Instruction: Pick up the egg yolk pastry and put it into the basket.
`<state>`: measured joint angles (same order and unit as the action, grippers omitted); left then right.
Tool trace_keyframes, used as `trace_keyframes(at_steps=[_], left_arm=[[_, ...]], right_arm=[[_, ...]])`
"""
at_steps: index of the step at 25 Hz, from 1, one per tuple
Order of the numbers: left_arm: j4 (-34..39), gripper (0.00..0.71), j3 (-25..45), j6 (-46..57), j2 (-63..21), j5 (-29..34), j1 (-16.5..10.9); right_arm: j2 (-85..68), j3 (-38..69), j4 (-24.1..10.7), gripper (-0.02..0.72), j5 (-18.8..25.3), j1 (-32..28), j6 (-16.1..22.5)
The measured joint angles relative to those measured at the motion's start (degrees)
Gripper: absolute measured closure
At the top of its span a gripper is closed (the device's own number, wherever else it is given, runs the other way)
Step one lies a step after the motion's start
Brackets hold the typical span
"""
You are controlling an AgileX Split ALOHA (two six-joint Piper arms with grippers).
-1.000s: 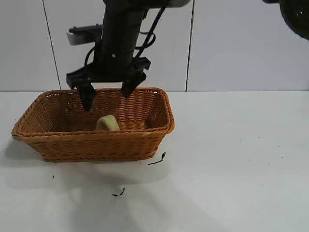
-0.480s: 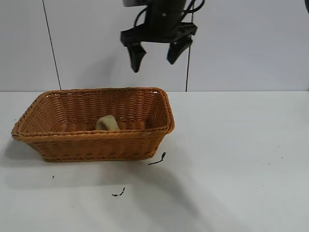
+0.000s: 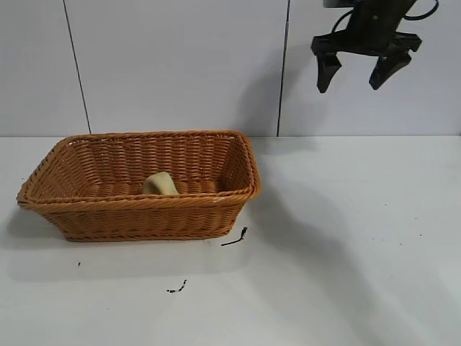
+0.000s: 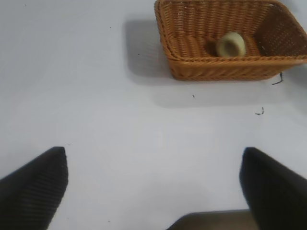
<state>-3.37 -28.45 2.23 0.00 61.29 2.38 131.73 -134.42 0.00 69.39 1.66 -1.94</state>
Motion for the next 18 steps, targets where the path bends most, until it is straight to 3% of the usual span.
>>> trace_keyframes(at_steps=[18], left_arm=[[0.0,0.015,0.0,0.0,0.0,0.0,0.0]], right_arm=[[-48.01,50.99,0.0,0.062,0.01,-0.56,0.0]])
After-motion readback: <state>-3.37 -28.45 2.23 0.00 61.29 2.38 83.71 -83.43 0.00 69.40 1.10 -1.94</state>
